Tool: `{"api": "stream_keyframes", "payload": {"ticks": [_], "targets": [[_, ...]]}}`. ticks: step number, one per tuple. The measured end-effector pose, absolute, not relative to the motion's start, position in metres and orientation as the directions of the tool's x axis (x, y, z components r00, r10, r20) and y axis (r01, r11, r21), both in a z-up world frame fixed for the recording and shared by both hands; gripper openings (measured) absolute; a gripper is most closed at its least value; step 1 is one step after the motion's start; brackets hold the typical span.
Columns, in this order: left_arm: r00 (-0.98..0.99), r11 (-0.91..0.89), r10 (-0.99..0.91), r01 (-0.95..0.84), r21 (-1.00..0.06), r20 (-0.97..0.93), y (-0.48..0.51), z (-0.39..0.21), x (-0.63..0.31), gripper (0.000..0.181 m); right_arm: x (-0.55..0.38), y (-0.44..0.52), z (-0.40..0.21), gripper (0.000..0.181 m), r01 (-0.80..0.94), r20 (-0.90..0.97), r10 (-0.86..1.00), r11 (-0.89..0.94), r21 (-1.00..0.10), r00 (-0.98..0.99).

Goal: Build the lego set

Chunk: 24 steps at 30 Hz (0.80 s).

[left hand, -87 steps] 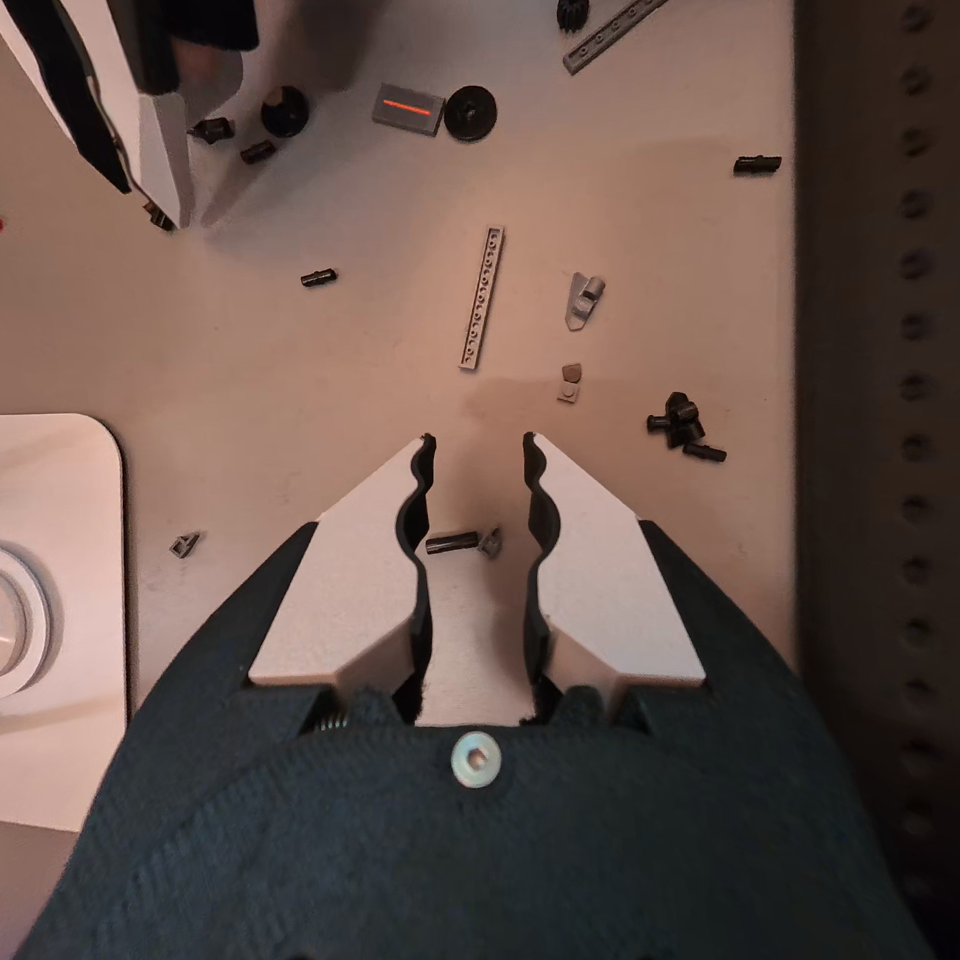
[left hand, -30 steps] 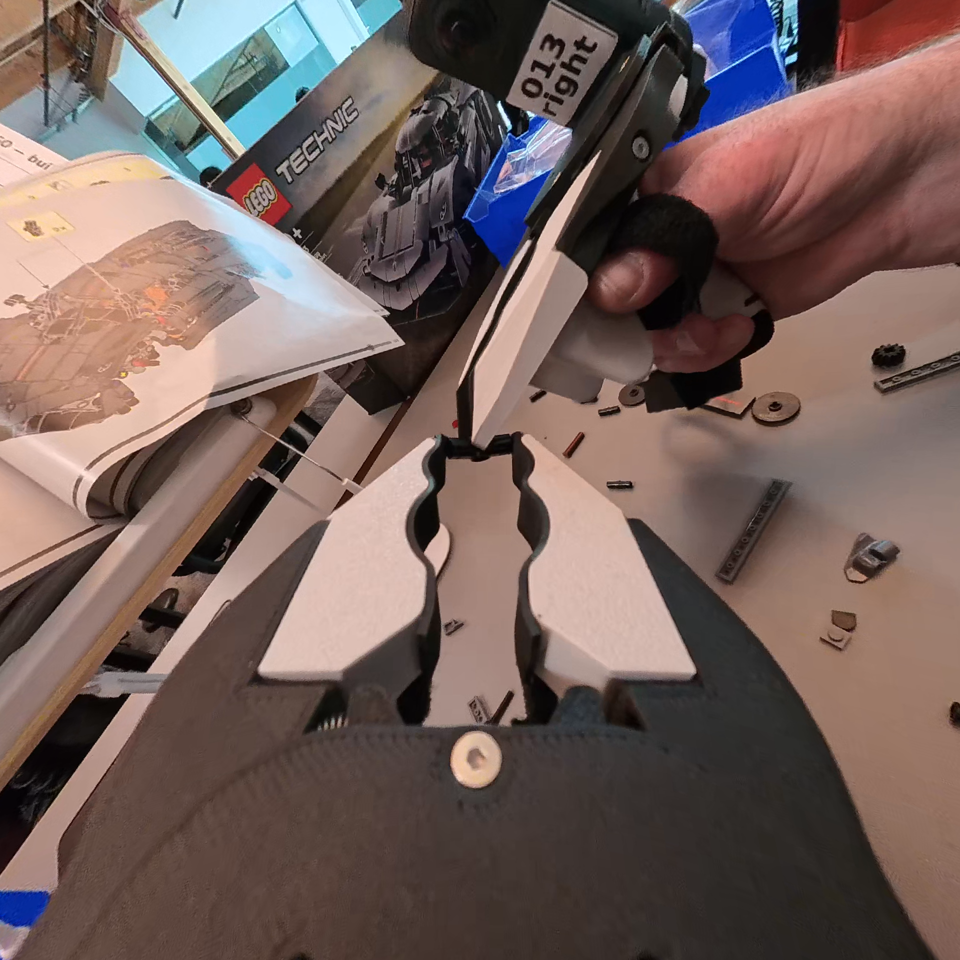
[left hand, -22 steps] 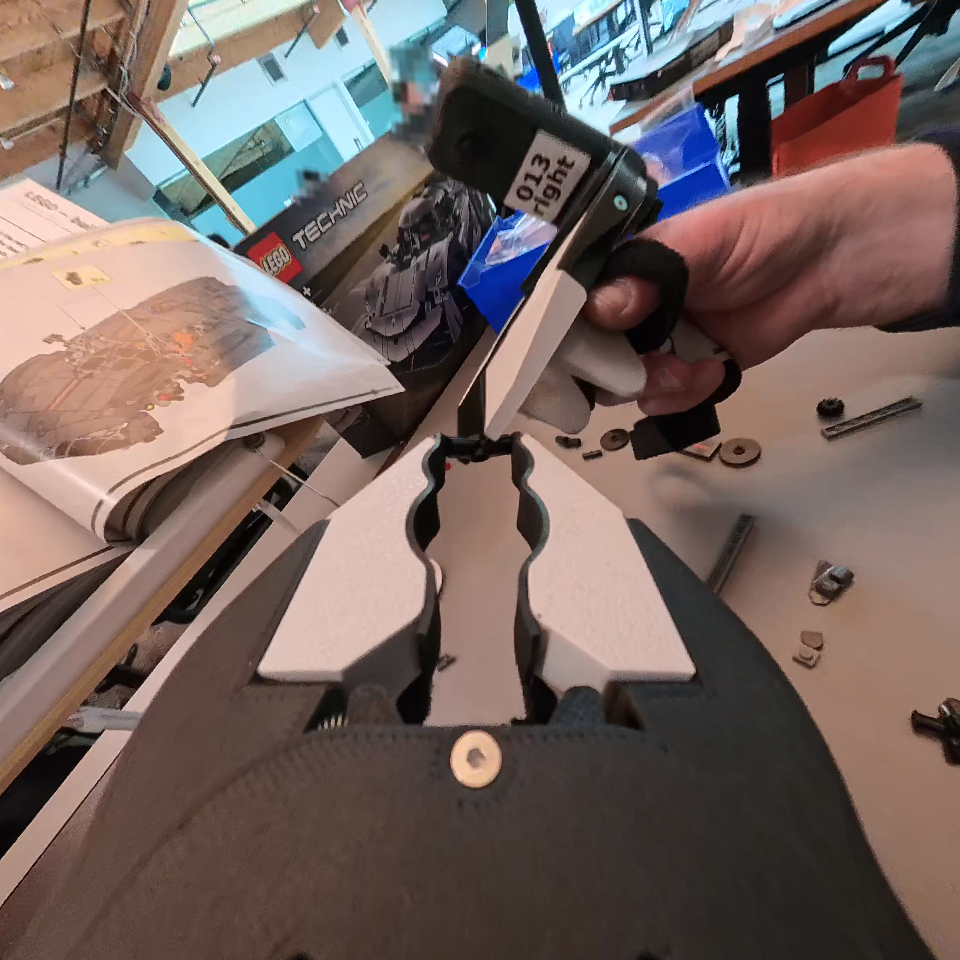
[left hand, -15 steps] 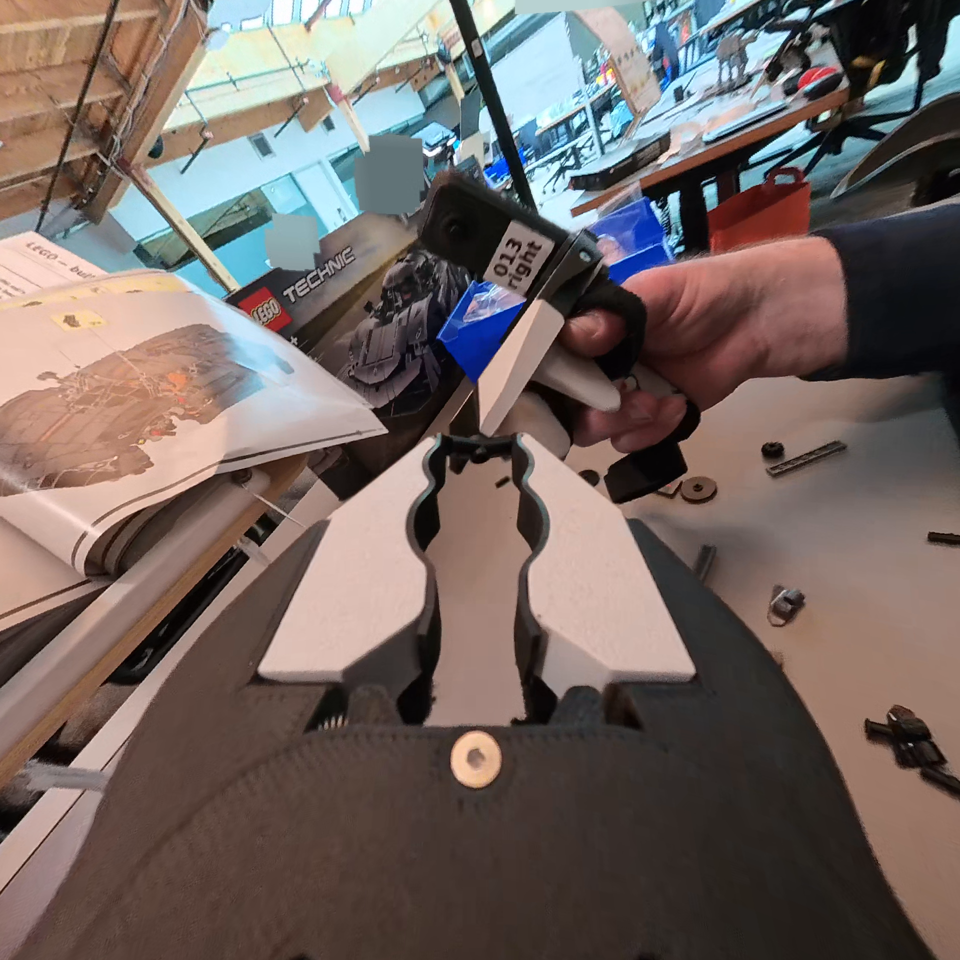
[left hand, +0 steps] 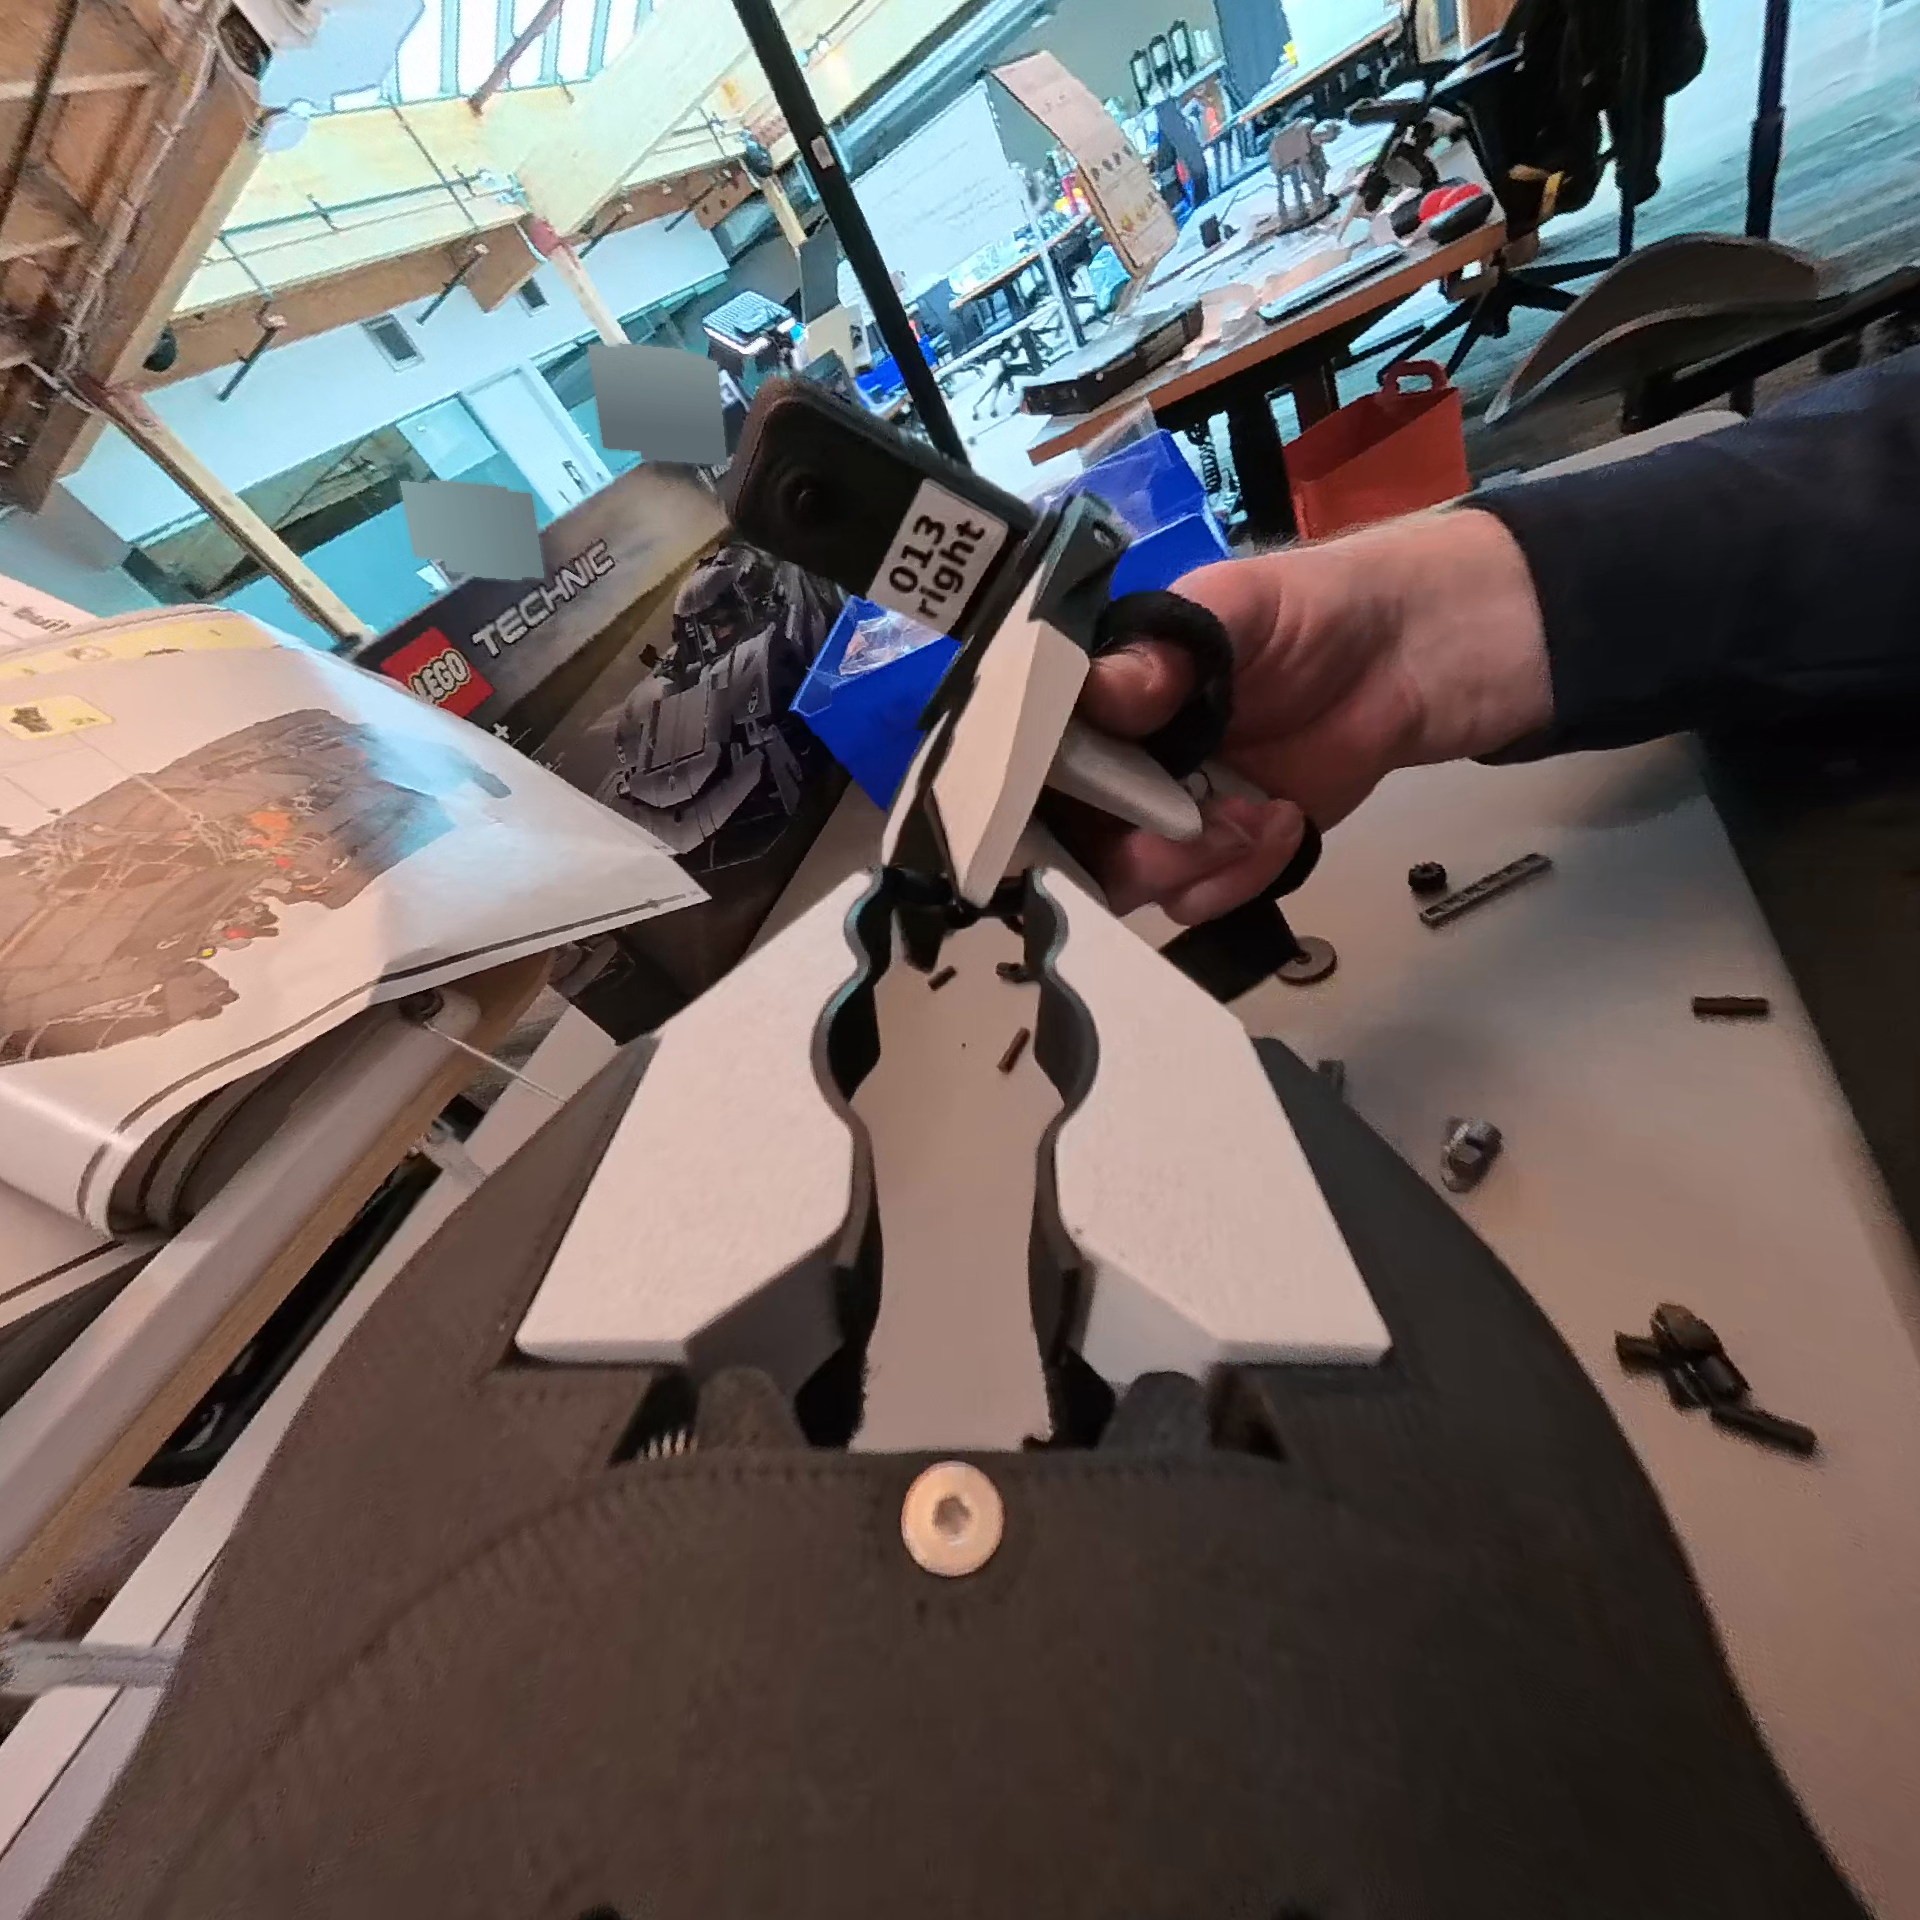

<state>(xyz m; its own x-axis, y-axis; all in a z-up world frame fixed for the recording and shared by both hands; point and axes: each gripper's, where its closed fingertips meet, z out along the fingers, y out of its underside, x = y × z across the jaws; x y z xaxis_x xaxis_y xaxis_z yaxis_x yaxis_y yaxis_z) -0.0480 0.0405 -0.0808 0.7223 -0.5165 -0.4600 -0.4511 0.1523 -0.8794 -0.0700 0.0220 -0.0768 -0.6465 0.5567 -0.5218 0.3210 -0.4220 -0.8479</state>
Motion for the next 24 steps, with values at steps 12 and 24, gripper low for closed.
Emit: {"api": "stream_keyframes", "payload": {"ticks": [12, 24], "targets": [[0.64, 0.029, -0.69, -0.442, -0.897, -0.338, -0.01, -0.087, -0.071, 0.023, -0.093, -0.029, -0.082, 0.007, 0.27, -0.454, 0.662, -0.367, -0.89, -0.597], [0.553, -0.044, -0.809, -0.391, -0.919, -0.196, -0.063, -0.094, -0.075, 0.025, -0.097, -0.08, -0.087, 0.006, 0.258, -0.393, 0.689, -0.297, -0.919, -0.608]]}}
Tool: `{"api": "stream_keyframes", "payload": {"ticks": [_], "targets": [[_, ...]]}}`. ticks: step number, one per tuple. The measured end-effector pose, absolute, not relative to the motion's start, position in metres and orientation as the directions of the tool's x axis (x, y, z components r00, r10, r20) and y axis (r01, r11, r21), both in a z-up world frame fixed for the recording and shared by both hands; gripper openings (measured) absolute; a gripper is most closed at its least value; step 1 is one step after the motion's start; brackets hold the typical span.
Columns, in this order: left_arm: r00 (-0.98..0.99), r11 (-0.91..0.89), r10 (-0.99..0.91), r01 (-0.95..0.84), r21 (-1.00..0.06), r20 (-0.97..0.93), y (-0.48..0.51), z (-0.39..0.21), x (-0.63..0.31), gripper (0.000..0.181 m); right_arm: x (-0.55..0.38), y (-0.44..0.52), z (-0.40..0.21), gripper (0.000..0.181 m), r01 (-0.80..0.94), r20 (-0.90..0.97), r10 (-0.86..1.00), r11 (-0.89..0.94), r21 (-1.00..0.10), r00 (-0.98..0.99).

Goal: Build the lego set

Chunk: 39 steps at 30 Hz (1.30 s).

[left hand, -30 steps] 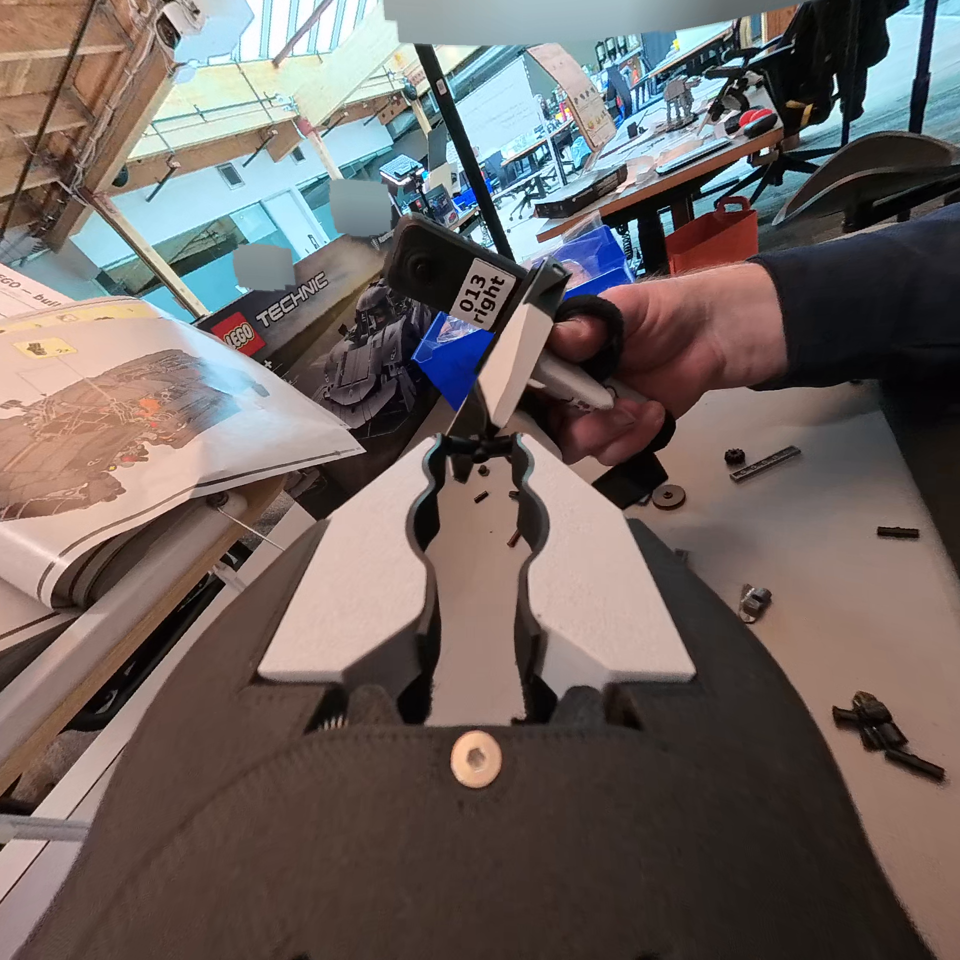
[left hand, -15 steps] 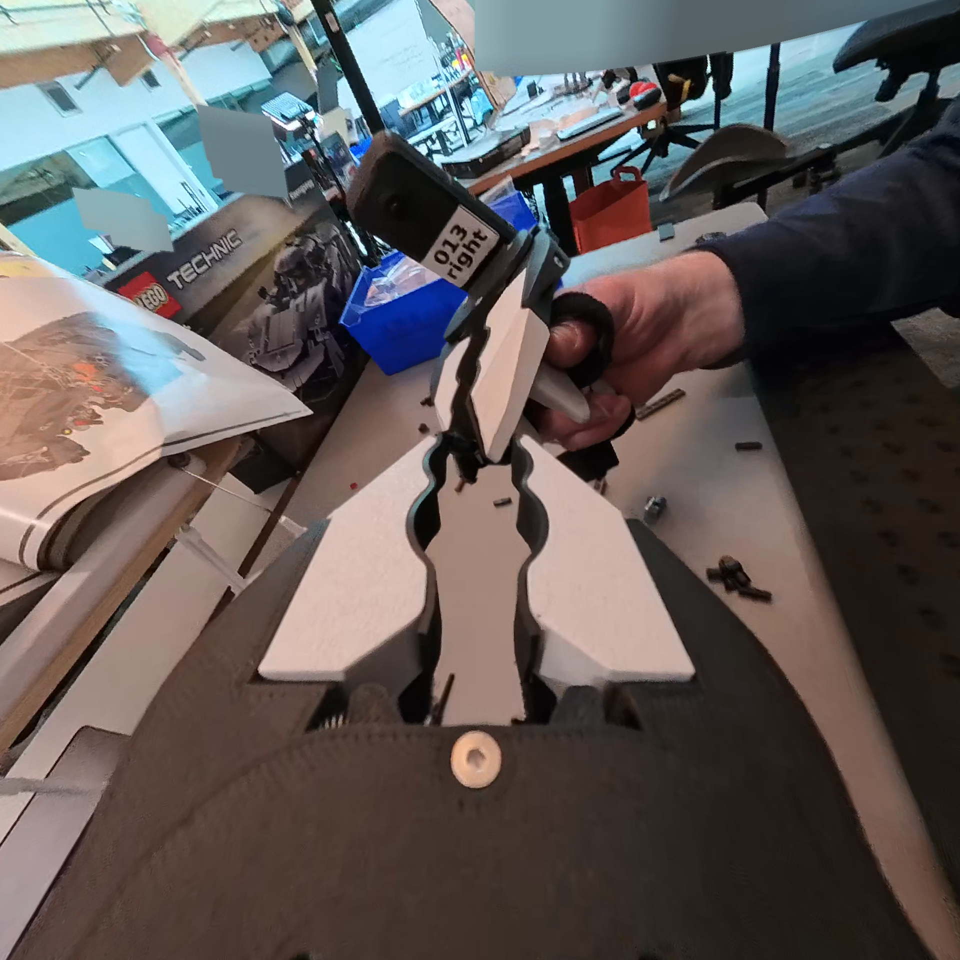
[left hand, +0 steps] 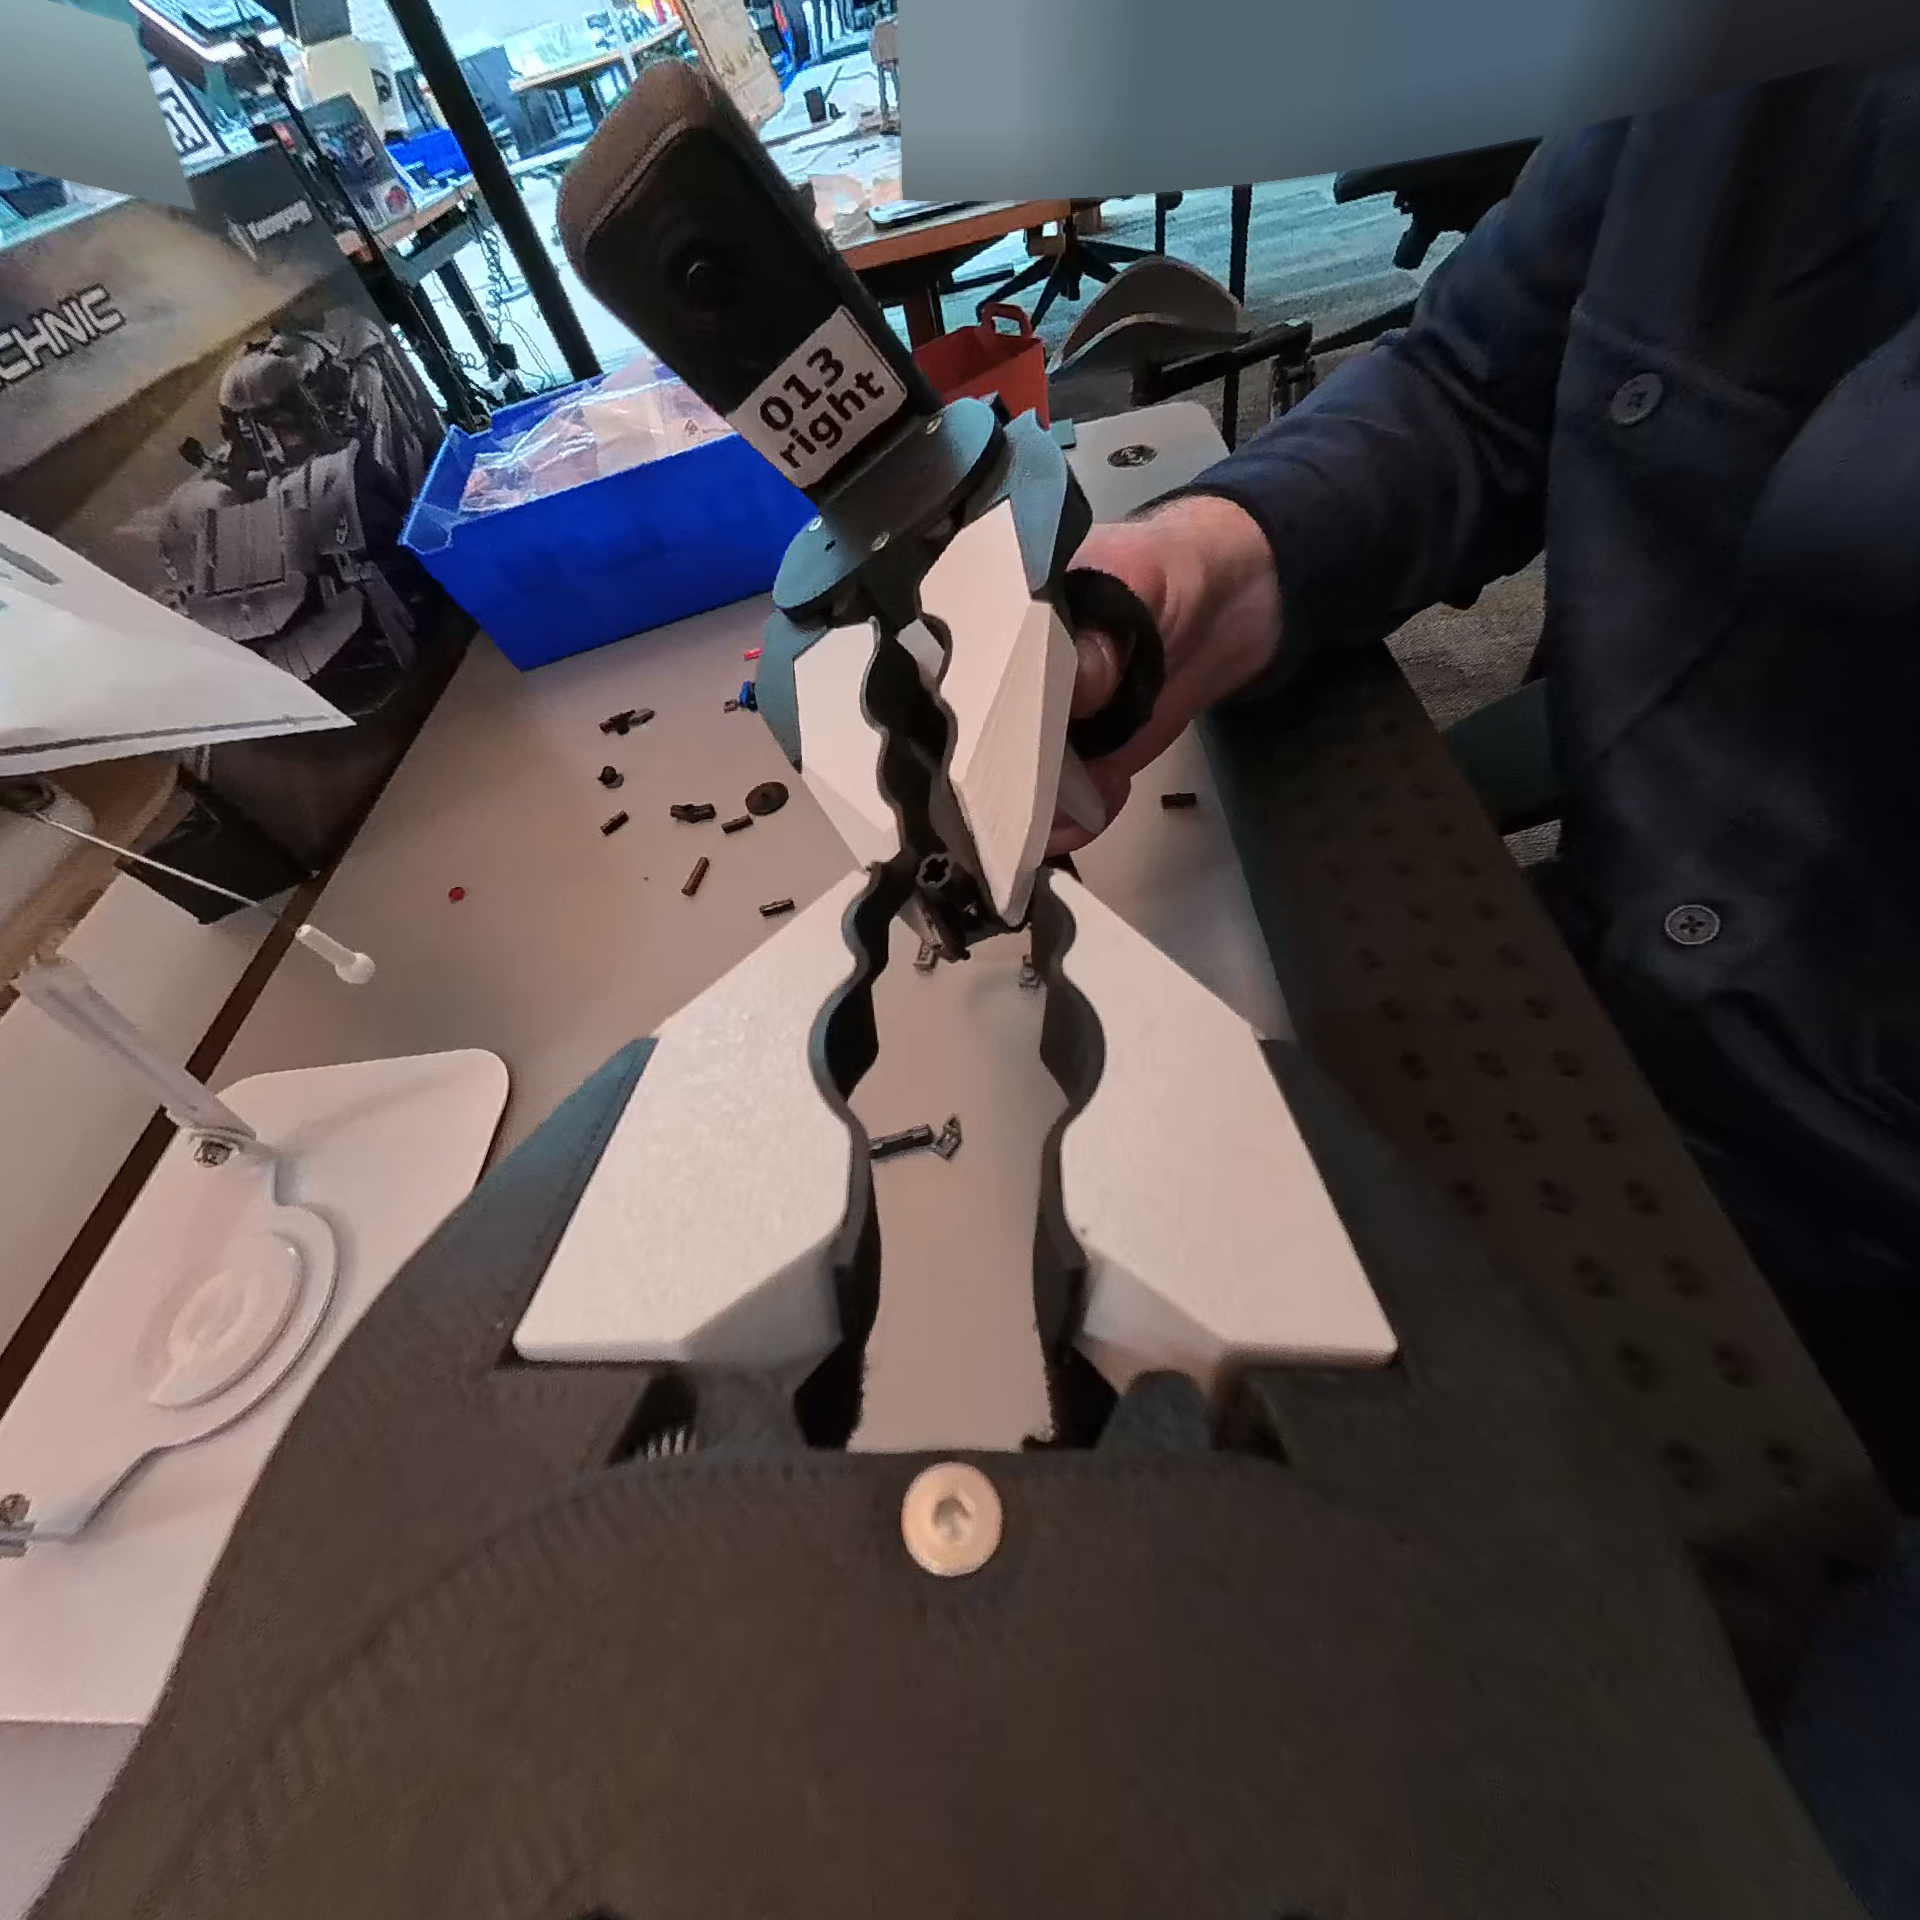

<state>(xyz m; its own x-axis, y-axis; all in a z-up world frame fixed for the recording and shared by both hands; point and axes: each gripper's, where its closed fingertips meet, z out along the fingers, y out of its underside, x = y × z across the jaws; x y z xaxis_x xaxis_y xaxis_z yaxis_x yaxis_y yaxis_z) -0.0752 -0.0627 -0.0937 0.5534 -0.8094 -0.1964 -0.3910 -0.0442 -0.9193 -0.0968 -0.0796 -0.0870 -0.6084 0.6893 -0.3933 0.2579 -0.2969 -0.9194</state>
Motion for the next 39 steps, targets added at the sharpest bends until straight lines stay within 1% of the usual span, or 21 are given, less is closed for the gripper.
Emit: {"api": "stream_keyframes", "payload": {"ticks": [16, 24, 27, 29, 32, 39], "targets": [[0.638, -0.105, -0.74, -0.425, -0.899, -0.215, -0.04, -0.107, -0.085, 0.025, -0.104, -0.055, -0.101, 0.006, 0.262, -0.38, 0.744, -0.278, -0.924, -0.55], [0.663, -0.098, -0.712, -0.419, -0.903, -0.23, -0.04, -0.108, -0.083, 0.023, -0.1, -0.057, -0.102, 0.006, 0.287, -0.401, 0.709, -0.283, -0.915, -0.58], [0.679, -0.094, -0.689, -0.431, -0.897, -0.254, -0.047, -0.099, -0.079, 0.022, -0.094, -0.065, -0.09, 0.006, 0.221, -0.31, 0.708, -0.219, -0.95, -0.634], [0.677, -0.081, -0.666, -0.483, -0.872, -0.313, -0.054, -0.088, -0.075, 0.022, -0.09, -0.073, -0.08, 0.005, 0.214, -0.313, 0.654, -0.23, -0.95, -0.689], [0.655, -0.118, -0.664, -0.568, -0.815, -0.36, -0.06, -0.081, -0.082, 0.021, -0.096, -0.078, -0.073, 0.006, 0.217, -0.31, 0.627, -0.223, -0.951, -0.715], [0.615, -0.112, -0.695, -0.604, -0.789, -0.373, -0.083, -0.041, -0.104, 0.021, -0.116, -0.101, -0.031, 0.006, 0.206, -0.267, 0.542, -0.172, -0.963, -0.797]]}}
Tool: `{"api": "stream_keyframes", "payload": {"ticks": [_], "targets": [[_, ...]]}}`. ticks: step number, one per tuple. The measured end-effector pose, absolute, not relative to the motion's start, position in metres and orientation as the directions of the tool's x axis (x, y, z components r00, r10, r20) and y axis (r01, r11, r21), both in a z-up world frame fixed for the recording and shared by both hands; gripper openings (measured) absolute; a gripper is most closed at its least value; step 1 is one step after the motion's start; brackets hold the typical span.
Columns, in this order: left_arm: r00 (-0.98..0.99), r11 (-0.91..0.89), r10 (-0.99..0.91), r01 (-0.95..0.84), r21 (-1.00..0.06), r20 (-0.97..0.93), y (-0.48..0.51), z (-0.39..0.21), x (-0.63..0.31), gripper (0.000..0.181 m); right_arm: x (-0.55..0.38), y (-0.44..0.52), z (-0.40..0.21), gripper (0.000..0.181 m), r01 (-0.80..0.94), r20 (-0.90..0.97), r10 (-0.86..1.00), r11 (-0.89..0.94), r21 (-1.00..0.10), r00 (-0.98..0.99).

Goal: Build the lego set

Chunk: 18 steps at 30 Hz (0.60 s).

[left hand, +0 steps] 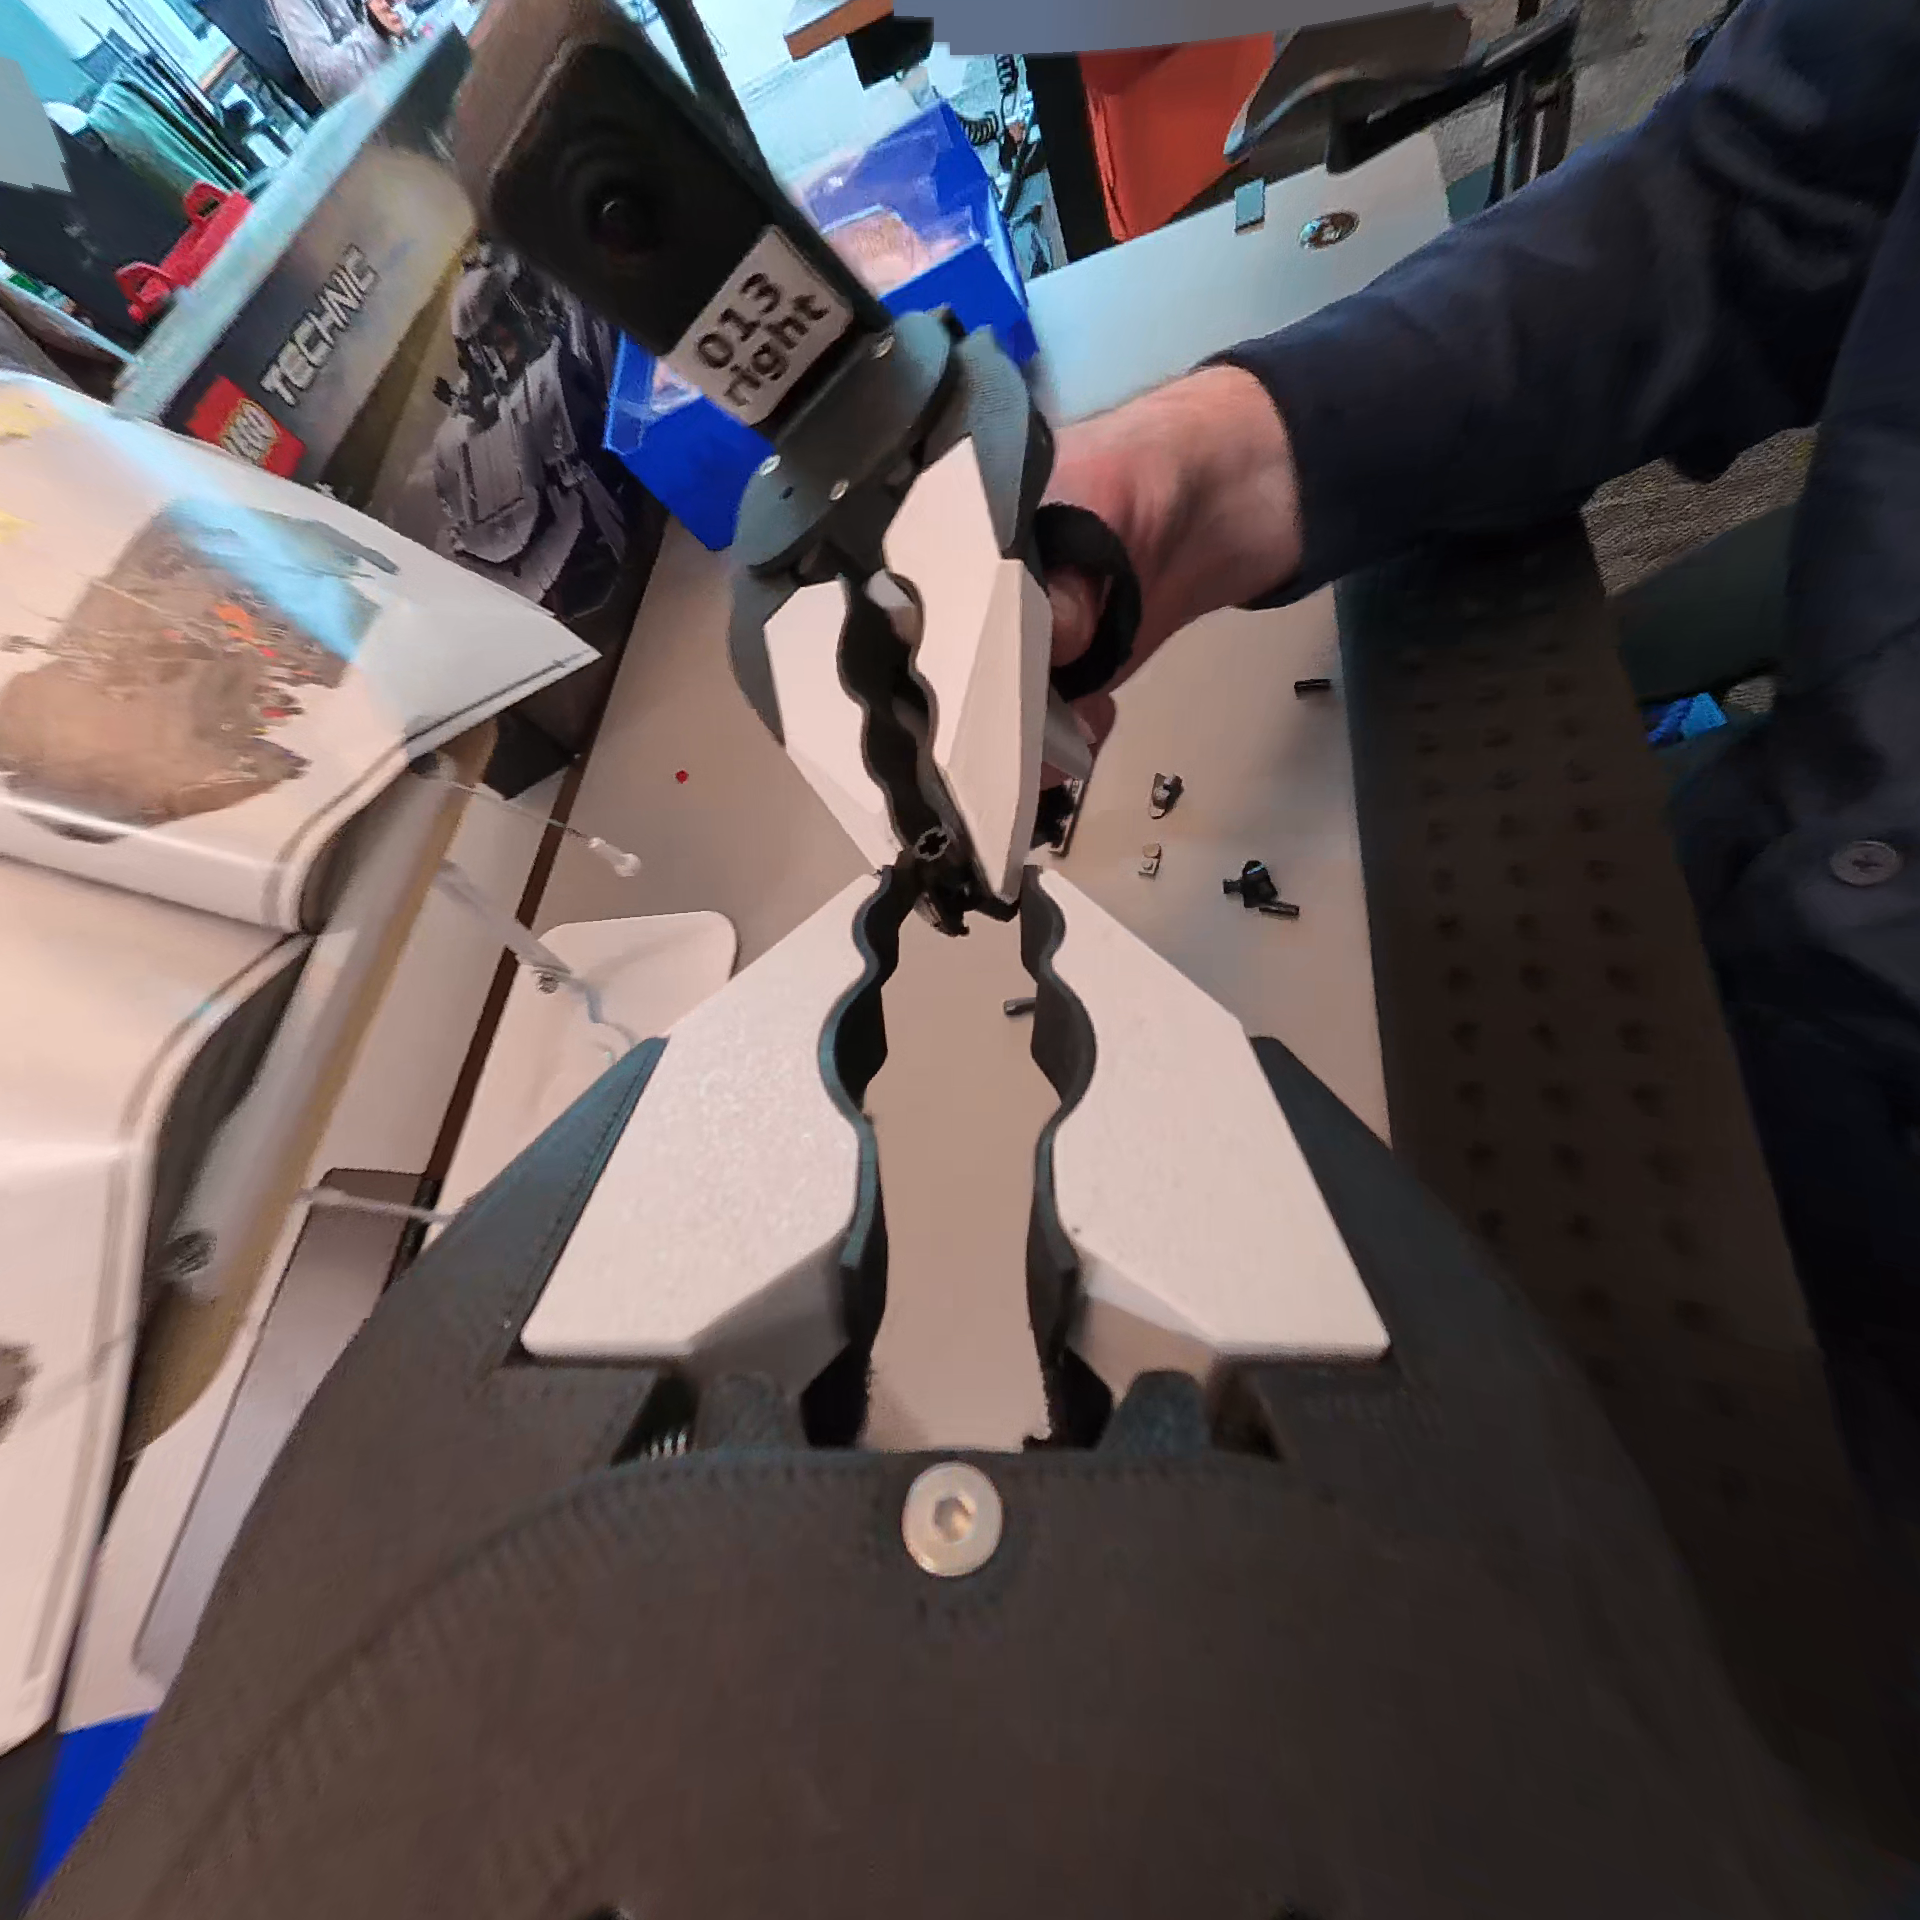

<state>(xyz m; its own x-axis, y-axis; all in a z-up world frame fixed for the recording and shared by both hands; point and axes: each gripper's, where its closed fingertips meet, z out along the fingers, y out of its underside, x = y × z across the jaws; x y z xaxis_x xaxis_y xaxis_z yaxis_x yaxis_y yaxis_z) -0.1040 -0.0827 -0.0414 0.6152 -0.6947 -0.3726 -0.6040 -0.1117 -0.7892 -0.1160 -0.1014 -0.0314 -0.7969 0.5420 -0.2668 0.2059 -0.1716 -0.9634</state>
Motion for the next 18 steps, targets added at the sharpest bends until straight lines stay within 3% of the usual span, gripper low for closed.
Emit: {"api": "stream_keyframes", "payload": {"ticks": [9, 18], "targets": [[0.684, -0.121, -0.602, -0.587, -0.8, -0.411, -0.13, 0.006, -0.154, 0.021, -0.164, -0.15, 0.014, 0.006, 0.233, -0.264, 0.35, -0.129, -0.964, -0.899], [0.81, -0.231, -0.424, -0.529, -0.816, -0.405, -0.158, -0.02, -0.215, 0.025, -0.224, -0.176, -0.017, 0.006, 0.207, -0.247, 0.474, -0.137, -0.969, -0.845]]}}
